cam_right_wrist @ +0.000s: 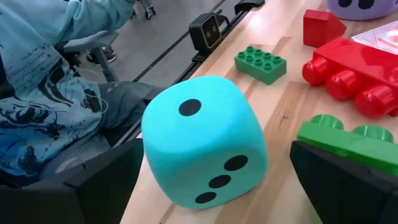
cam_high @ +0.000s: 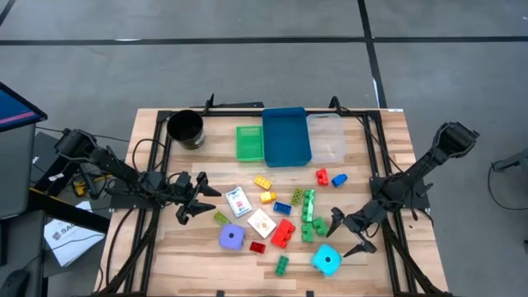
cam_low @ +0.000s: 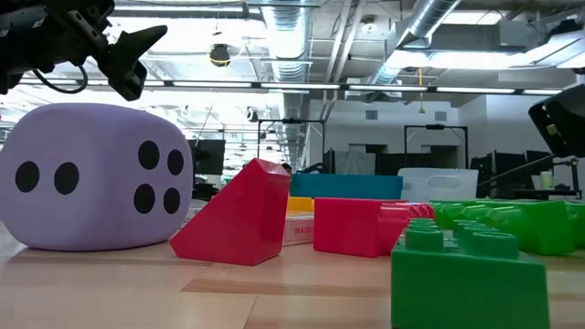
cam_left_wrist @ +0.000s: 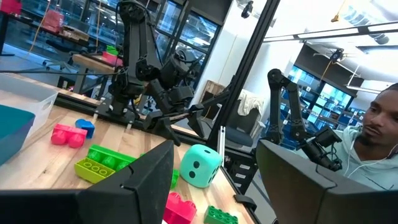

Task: Pick & Place Toys
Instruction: Put the light blue dice into the transparent bin

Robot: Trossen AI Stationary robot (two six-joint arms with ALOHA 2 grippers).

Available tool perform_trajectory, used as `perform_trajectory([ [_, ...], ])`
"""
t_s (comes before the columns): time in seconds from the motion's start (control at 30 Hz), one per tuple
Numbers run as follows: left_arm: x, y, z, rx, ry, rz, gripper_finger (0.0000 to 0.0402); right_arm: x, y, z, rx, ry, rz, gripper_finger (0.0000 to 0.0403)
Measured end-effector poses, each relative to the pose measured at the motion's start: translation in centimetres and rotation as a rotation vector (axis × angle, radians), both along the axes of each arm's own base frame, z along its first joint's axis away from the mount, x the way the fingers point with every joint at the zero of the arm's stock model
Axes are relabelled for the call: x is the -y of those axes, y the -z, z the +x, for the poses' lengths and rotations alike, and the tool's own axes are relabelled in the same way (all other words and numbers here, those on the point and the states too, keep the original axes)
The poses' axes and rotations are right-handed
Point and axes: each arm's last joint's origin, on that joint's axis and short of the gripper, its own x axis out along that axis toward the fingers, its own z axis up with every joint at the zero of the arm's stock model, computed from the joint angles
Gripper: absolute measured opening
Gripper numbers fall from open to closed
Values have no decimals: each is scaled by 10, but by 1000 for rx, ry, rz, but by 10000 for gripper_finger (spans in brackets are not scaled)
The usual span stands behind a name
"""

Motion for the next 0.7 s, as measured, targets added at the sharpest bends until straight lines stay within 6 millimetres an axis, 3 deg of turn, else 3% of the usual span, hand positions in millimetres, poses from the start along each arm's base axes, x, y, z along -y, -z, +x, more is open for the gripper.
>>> perform_trajectory([
  [0.33,0,0,0,0,0,0,223,-5,0,-4,-7,43,13,400],
  [0.53,0,0,0,0,0,0,223,-2,-5,0,75,207,7,400],
  [0.7,0,0,0,0,0,0,223,-4,-16,3,169,210,80,400],
])
